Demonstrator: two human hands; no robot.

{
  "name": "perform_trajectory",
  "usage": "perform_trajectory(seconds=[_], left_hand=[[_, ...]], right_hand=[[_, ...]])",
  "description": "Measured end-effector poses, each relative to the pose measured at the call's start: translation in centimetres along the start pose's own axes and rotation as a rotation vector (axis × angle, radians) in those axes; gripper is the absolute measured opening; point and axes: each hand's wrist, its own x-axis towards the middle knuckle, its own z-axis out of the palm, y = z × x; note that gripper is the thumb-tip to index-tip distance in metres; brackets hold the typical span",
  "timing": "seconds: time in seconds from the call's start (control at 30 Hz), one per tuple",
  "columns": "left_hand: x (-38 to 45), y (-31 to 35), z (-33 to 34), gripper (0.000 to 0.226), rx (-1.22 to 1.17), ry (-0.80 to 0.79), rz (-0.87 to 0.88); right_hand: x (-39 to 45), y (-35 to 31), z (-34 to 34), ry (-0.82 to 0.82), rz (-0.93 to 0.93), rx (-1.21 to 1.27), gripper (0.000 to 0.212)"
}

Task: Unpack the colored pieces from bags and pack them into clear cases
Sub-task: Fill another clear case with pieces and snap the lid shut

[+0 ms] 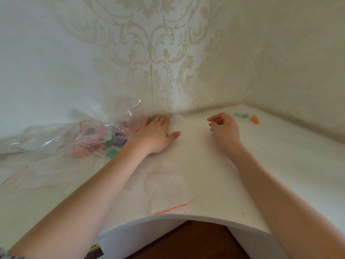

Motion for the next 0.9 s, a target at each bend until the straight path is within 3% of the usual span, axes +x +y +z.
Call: perform_trajectory(seconds=[0.13,0.23,0.33,0.57,0.77,0.9], left_hand=[[-1.1,0.6,-1.2,0.070,0.059,0.015,0.081],[-1.3,1.8,-2.3,0.059,-0.063,0.026,0.135],[0.5,2.3,-2.7,0.050,-0.184,0.141,0.151],[3.8,4.7,-0.5,0.065,-0.190,-0.109,0.037],[2.1,7.2,-0.5,0.057,-0.273,-0.106,0.298],[1.3,6.1,-0.8,0.058,-0.222,0.008,0.314]], right_hand=[[-0.2,0.0,0.2,-0.008,-0.043,-0.038,0.023],[-0.2,0.1,0.0,0.013,-0.049,-0.022,0.023],[0.1,0.2,-0.3,0.063,-0.029,0.028,0.023],[0.4,0.7,-0.3,0.092,-0.001,0.073,0.026],[0.3,0.8,-0.3,0.082,-0.010,0.061,0.026],[-0.1,0.4,-0.4,0.007,-0.067,-0.020,0.023]])
